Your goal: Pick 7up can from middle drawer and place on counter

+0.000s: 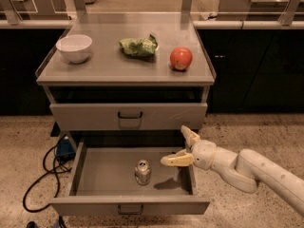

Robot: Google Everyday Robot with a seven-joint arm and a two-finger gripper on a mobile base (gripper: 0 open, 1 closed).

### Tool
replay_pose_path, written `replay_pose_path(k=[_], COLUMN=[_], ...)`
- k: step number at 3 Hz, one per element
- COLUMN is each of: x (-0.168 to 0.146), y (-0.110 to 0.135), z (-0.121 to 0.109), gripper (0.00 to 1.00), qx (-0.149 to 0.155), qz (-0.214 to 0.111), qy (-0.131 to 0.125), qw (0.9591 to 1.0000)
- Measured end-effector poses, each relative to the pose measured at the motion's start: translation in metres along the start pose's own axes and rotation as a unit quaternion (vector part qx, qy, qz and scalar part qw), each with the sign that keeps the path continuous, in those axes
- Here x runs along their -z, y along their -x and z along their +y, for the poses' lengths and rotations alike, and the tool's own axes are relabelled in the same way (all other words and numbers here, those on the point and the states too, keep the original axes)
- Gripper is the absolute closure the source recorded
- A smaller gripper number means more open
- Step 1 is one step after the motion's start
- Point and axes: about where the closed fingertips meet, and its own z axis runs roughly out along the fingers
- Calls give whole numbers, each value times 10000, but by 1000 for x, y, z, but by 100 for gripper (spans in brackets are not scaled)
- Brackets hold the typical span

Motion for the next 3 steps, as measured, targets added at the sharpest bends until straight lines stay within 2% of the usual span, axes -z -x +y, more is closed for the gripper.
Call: replay_pose_path(k=[1, 2, 3], x=[-16, -17, -34], y=[-16, -20, -32], z=[-14, -22, -15], gripper=[0, 0, 0], qx=[230, 243, 315], qz=[117, 198, 255], qy=[-118, -268, -168], qw=[9996, 9992, 9990])
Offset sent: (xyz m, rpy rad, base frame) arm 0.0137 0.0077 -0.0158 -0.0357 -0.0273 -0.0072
